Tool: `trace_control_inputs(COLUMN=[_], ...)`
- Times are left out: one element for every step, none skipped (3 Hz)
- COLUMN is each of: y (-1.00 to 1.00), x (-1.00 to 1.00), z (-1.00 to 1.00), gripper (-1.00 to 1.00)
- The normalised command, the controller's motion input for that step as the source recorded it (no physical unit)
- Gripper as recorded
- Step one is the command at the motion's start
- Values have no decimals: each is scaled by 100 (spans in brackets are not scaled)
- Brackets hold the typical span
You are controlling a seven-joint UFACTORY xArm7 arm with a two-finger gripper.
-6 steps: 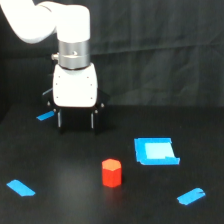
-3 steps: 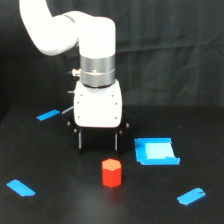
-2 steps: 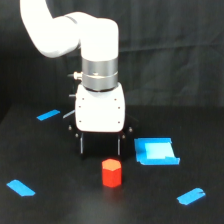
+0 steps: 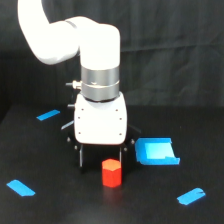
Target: Pick up the red object from the table
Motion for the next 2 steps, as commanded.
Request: trace_control_inputs(y=[-31, -10], x=[15, 1], z=[-12, 12], gripper=[-40, -80])
